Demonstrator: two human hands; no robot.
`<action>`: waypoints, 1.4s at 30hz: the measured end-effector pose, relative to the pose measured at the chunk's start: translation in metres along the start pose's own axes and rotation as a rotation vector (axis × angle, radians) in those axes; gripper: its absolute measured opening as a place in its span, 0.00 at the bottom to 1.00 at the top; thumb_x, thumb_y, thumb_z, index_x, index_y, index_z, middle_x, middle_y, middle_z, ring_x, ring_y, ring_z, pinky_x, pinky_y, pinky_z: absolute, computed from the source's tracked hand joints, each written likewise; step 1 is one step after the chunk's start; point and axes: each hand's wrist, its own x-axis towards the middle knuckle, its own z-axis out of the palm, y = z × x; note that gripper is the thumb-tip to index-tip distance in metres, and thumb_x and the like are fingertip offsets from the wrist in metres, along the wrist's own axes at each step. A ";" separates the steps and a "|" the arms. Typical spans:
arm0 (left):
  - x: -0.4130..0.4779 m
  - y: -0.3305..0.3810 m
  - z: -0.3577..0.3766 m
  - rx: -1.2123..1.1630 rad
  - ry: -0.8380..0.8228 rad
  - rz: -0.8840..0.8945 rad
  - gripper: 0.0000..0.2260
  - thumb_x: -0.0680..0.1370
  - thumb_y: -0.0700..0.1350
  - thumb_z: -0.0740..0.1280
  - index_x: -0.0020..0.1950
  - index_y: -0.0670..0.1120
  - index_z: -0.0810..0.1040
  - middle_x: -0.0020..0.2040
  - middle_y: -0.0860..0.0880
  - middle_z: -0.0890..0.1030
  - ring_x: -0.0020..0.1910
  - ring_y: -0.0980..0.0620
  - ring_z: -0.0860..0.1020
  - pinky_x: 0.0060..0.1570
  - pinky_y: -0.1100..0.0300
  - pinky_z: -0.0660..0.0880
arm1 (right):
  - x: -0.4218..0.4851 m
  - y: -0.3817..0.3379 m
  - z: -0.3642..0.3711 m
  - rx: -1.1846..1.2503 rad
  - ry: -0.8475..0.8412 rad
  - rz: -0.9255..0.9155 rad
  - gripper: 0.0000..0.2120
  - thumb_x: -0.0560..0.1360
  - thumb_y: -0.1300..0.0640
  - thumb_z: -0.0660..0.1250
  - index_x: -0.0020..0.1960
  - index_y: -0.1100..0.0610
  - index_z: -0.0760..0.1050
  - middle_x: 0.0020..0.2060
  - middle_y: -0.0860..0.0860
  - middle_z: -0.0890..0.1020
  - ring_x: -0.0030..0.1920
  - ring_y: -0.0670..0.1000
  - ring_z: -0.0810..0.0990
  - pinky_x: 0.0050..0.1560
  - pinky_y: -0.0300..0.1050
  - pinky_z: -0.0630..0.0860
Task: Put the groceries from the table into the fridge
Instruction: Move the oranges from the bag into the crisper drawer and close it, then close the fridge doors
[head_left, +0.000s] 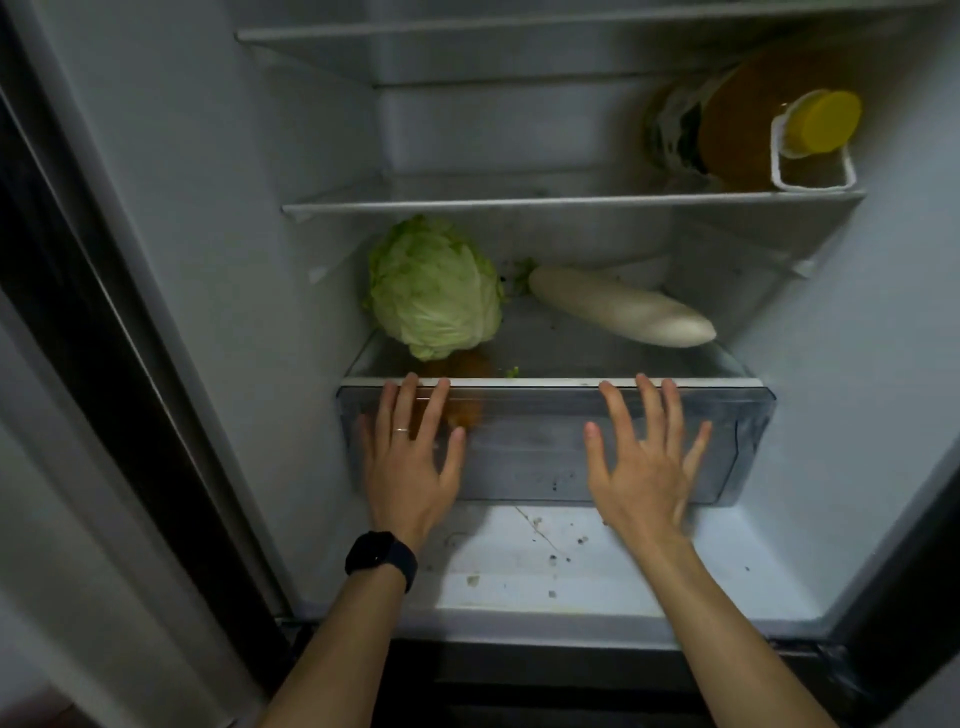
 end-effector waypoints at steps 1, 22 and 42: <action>0.001 -0.001 0.003 -0.002 -0.005 -0.007 0.25 0.80 0.57 0.60 0.78 0.56 0.64 0.80 0.49 0.60 0.80 0.46 0.53 0.75 0.36 0.51 | 0.001 0.000 0.002 0.007 0.000 -0.003 0.25 0.80 0.41 0.54 0.76 0.42 0.64 0.79 0.49 0.59 0.81 0.52 0.47 0.76 0.70 0.45; -0.085 0.094 -0.070 -0.201 -0.344 0.128 0.24 0.77 0.50 0.67 0.73 0.54 0.72 0.75 0.46 0.68 0.78 0.45 0.59 0.75 0.39 0.53 | -0.113 0.000 -0.194 0.134 -0.358 0.147 0.20 0.82 0.46 0.60 0.73 0.43 0.71 0.72 0.42 0.72 0.76 0.48 0.63 0.72 0.44 0.61; -0.176 0.423 -0.197 -0.666 -0.006 0.616 0.29 0.76 0.52 0.69 0.76 0.50 0.67 0.79 0.44 0.58 0.78 0.44 0.59 0.71 0.36 0.61 | -0.224 0.242 -0.438 0.472 0.378 0.655 0.14 0.83 0.54 0.62 0.68 0.51 0.75 0.62 0.47 0.80 0.60 0.44 0.78 0.50 0.20 0.68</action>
